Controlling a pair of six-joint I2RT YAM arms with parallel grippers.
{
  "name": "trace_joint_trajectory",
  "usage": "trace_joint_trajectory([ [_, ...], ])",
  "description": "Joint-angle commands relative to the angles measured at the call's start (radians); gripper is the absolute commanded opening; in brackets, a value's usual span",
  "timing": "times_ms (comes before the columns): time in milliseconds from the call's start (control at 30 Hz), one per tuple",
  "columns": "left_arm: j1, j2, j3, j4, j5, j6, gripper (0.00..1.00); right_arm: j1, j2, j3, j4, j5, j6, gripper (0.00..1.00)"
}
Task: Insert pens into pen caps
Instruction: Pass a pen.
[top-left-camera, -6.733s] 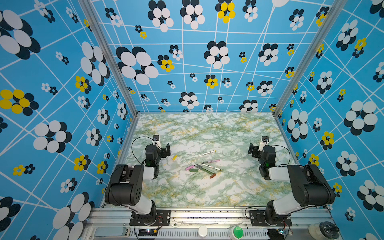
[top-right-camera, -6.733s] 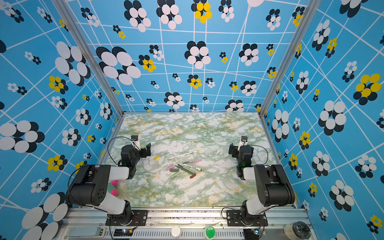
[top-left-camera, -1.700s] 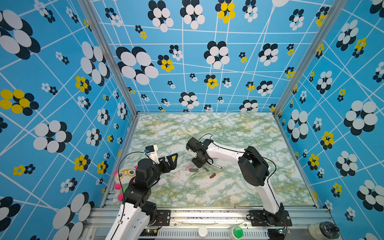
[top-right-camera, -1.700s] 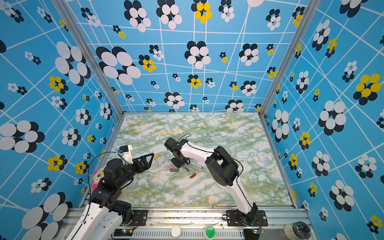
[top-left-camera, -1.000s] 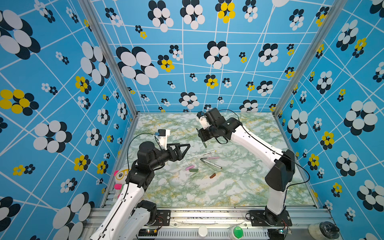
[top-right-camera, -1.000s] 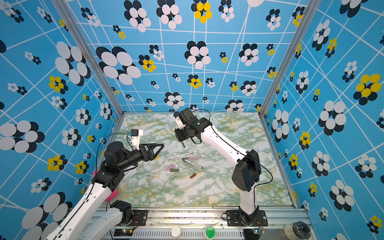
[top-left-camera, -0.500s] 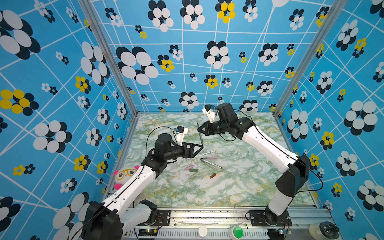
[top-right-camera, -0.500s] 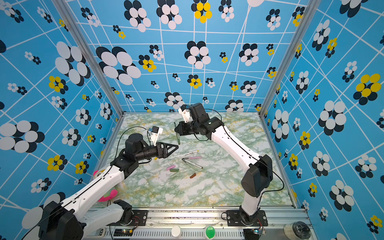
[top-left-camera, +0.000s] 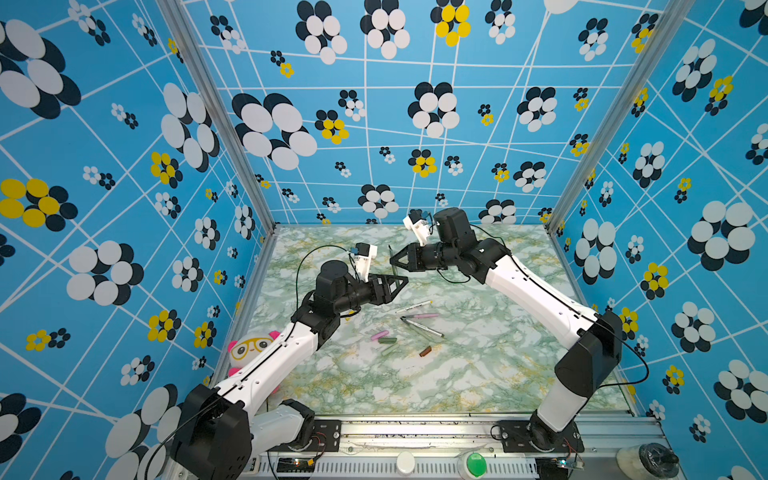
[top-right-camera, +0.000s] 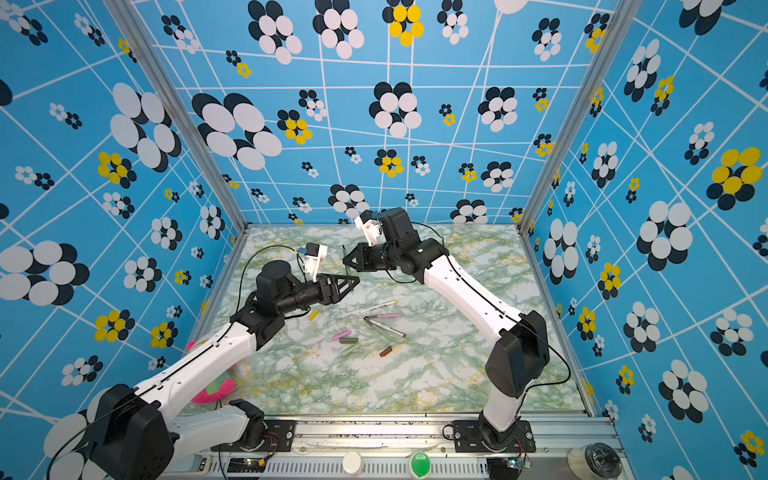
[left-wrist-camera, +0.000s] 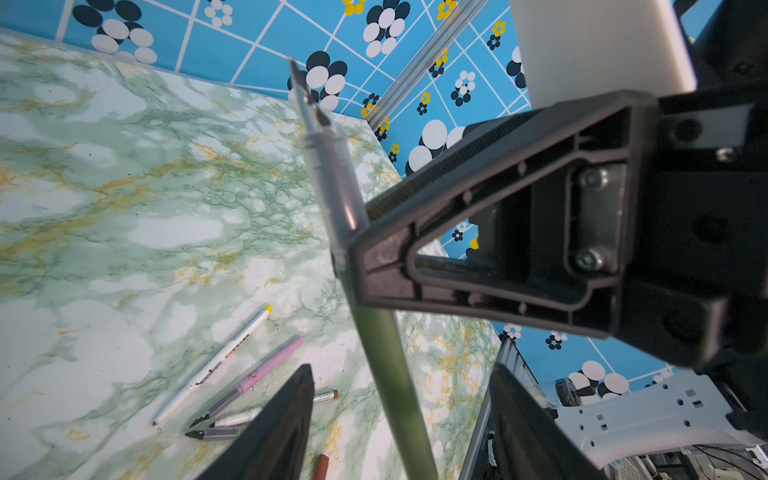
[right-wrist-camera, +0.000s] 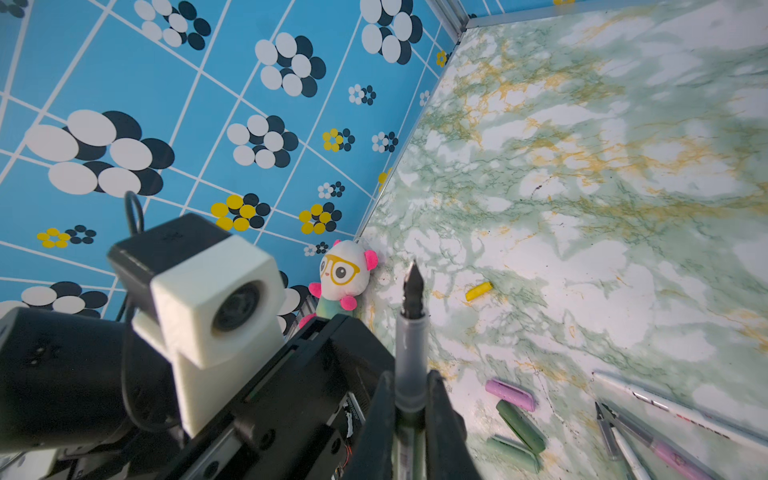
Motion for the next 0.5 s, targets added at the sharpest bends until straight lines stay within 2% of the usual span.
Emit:
trace_joint_trajectory([
  [0,-0.006,0.005,0.024,0.044,-0.033,-0.01,0.59,0.0,-0.032,-0.024,0.037,-0.033,0.016,0.1],
  [300,-0.004,0.02,0.027,0.049,-0.057,-0.014,0.44,0.0,-0.045,-0.05,0.069,-0.052,0.019,0.1],
  [333,-0.005,0.021,0.028,0.047,-0.058,-0.014,0.38,0.0,-0.048,-0.054,0.075,-0.051,0.019,0.1],
  [467,-0.004,0.024,0.028,0.04,-0.06,-0.014,0.29,0.001,-0.055,-0.064,0.095,-0.052,0.022,0.1],
])
